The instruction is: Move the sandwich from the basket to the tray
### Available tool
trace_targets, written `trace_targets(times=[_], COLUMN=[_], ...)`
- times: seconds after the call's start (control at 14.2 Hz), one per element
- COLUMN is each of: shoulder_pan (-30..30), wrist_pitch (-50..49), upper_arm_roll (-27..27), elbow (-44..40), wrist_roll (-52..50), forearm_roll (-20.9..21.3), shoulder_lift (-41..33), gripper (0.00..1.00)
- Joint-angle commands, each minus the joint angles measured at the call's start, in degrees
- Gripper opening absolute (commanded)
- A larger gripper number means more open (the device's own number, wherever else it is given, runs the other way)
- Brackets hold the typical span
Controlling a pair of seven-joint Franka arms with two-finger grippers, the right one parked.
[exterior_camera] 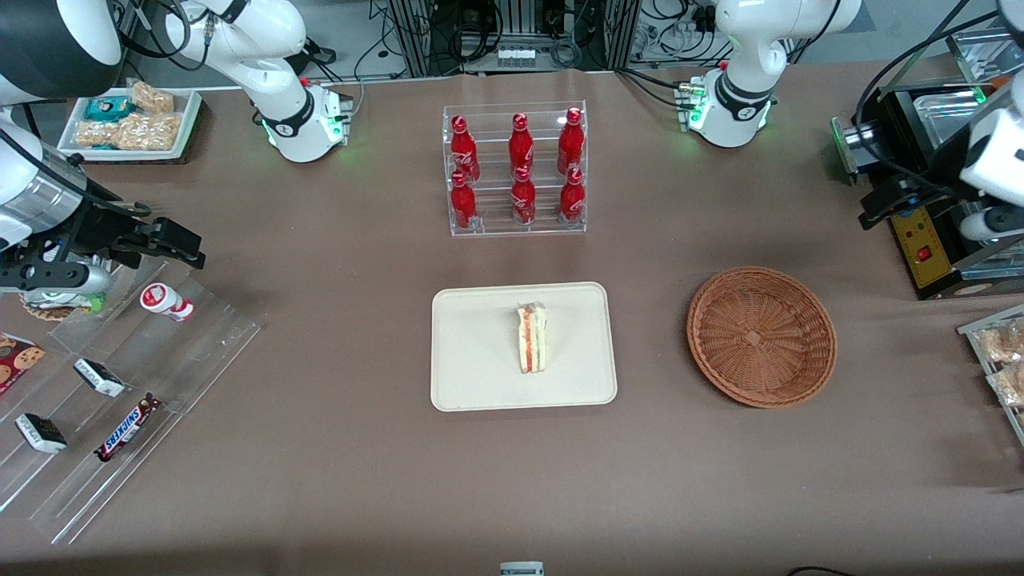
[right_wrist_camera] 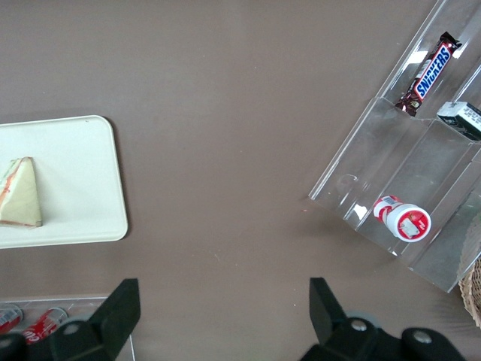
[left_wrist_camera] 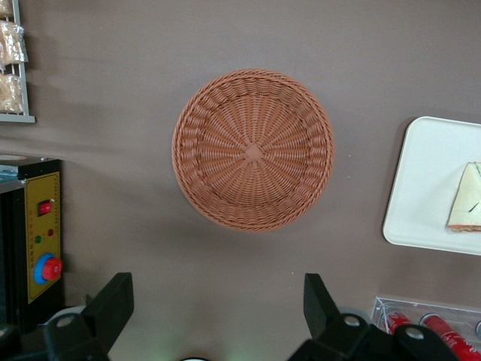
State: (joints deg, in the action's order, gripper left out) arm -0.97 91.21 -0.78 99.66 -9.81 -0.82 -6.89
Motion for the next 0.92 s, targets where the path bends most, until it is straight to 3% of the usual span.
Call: trace_targets(times=[0.0, 0.28, 0.49, 0.85], shoulder_pan=[0.62, 0.45, 0.18, -1.31], wrist_pitch=[0.03, -0.24, -0.15, -0.50], upper_arm_roll=[0.25, -0.01, -0.19, 1.30], elbow=[-0.34, -3.07, -4.38, -4.65], wrist_roll=[1.46, 1.64, 1.90, 6.38], forearm_roll=[0.11, 0.29, 3.19, 2.58], shoulder_lift=[0.73, 2.85, 3.55, 3.11], gripper=[1.00, 1.00, 1.00, 1.00])
